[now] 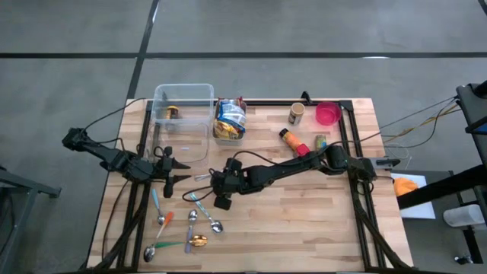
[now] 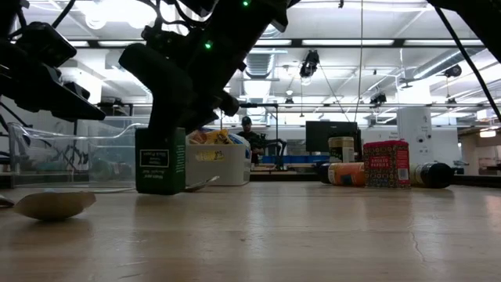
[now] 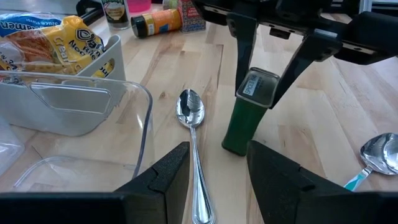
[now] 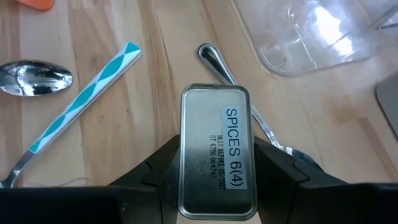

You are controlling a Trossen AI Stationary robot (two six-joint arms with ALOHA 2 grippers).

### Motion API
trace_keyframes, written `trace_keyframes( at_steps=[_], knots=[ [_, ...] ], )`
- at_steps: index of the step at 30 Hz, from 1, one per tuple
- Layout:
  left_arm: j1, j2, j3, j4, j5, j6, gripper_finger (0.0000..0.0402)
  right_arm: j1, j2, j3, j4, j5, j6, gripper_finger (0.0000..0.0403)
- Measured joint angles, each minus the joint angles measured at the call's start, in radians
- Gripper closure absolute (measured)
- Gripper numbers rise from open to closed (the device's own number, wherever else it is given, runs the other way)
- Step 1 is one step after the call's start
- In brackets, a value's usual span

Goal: Pick & Place Food Item
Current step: Put the black seasoning can into the white bin

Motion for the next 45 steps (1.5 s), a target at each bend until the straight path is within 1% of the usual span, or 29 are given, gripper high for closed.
trace_keyframes(
  at_steps=[2, 8, 13, 16, 21, 24, 27, 31, 34, 36, 42, 45],
  knots=[
    [0.000, 0.000, 0.000, 0.000, 0.000, 0.000, 0.0238, 0.000, 0.000, 0.000, 0.000, 0.000, 0.000, 0.0232],
    [0.000, 0.000, 0.000, 0.000, 0.000, 0.000, 0.0238, 0.000, 0.000, 0.000, 0.000, 0.000, 0.004, 0.0153],
    [0.000, 0.000, 0.000, 0.000, 0.000, 0.000, 0.0238, 0.001, -0.004, 0.000, 0.017, -0.001, 0.004, 0.0111],
    [0.000, 0.000, 0.000, 0.000, 0.000, 0.000, 0.0238, 0.003, -0.018, 0.000, 0.037, 0.000, 0.003, 0.0101],
    [0.000, 0.000, 0.000, 0.000, 0.000, 0.000, 0.0238, 0.010, -0.033, 0.000, 0.094, 0.007, -0.050, 0.0099],
    [0.000, 0.000, 0.000, 0.000, 0.000, 0.000, 0.0238, 0.017, -0.048, -0.007, 0.137, 0.047, -0.083, 0.0099],
    [0.000, 0.000, 0.000, 0.000, 0.000, 0.000, 0.0238, 0.020, -0.091, -0.039, 0.203, 0.065, -0.124, 0.0099],
    [0.000, 0.000, 0.000, 0.000, 0.000, 0.000, 0.0238, 0.022, -0.168, -0.133, 0.303, 0.083, -0.163, 0.0099],
    [0.000, 0.000, 0.000, 0.000, 0.000, 0.000, 0.0238, 0.022, -0.239, -0.241, 0.411, 0.087, -0.188, 0.0099],
    [0.000, 0.000, 0.000, 0.000, 0.000, 0.000, 0.0238, 0.022, -0.296, -0.340, 0.508, 0.089, -0.198, 0.0099],
    [0.000, 0.006, 0.000, 0.001, 0.000, 0.000, 0.0238, 0.022, -0.458, -0.708, 0.913, 0.087, -0.258, 0.0099],
    [0.000, 0.007, 0.000, 0.001, 0.000, 0.000, 0.0238, 0.022, -0.551, -0.868, 1.064, 0.085, -0.268, 0.0099]
  ],
)
